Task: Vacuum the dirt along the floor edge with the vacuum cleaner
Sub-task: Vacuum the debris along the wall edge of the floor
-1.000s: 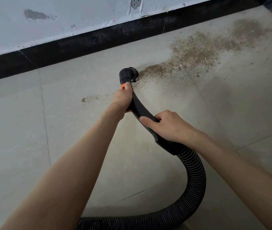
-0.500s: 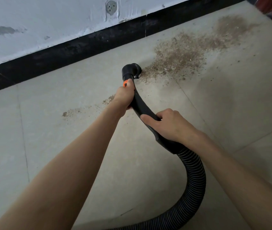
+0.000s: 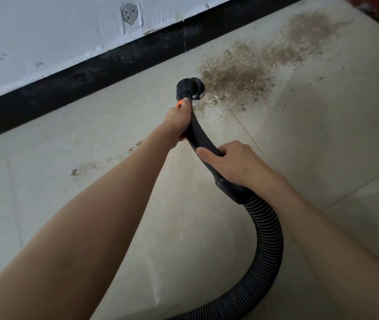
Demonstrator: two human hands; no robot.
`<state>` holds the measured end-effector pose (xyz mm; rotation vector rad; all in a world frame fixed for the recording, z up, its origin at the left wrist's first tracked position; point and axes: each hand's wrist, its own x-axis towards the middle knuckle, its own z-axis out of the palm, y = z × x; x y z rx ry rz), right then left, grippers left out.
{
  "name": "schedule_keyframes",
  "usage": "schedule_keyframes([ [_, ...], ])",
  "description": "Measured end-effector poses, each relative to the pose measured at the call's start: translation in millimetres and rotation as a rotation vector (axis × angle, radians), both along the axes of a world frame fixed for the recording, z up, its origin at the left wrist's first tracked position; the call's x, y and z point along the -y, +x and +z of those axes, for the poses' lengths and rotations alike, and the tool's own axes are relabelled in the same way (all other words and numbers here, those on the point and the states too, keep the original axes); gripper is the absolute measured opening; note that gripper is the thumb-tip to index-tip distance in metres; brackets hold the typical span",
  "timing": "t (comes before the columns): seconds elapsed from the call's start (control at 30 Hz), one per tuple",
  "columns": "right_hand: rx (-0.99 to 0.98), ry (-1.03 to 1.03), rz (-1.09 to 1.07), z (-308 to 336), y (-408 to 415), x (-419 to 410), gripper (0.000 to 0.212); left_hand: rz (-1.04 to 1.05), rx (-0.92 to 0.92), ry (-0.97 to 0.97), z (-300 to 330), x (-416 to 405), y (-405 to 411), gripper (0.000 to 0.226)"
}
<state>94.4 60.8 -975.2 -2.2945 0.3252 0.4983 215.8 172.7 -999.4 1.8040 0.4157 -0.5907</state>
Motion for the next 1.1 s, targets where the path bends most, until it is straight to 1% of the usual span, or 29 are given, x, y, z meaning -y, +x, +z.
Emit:
schedule_keyframes([
  [0.17,0.005,0.013,-0.020,-0.4,12.0,-5.5,0.057,-0.011,0.008,0.020,3.4,-0.8,11.4,0.041],
  [0.3,-0.010,0.009,0.024,-2.6,13.2,-17.5,0.055,-0.011,-0.003,0.042,1.8,-14.0,10.3,0.042],
  [0.43,-0.021,0.003,0.085,-2.2,10.1,-39.5,0.055,0.025,-0.012,0.065,-0.2,-44.3,3.0,0.042],
  [0.57,-0.039,-0.005,0.207,-0.5,1.9,-75.2,0.057,0.096,-0.043,0.102,0.8,-91.3,-15.0,0.041],
  [0.7,-0.055,0.001,0.321,11.2,-2.8,-112.7,0.057,0.199,-0.038,0.054,9.3,-142.8,-37.8,0.033],
  [0.8,-0.038,-0.027,0.398,23.7,-10.0,-137.8,0.056,0.321,-0.034,-0.022,17.6,-177.9,-59.8,0.031],
  [1.0,-0.031,-0.130,0.634,47.3,-47.3,-188.6,0.061,0.639,-0.033,-0.149,27.5,-236.5,-133.9,0.034],
  [1.1,-0.045,-0.179,0.736,52.2,-66.5,-204.7,0.060,0.723,-0.046,-0.169,27.0,-253.8,-170.4,0.033],
])
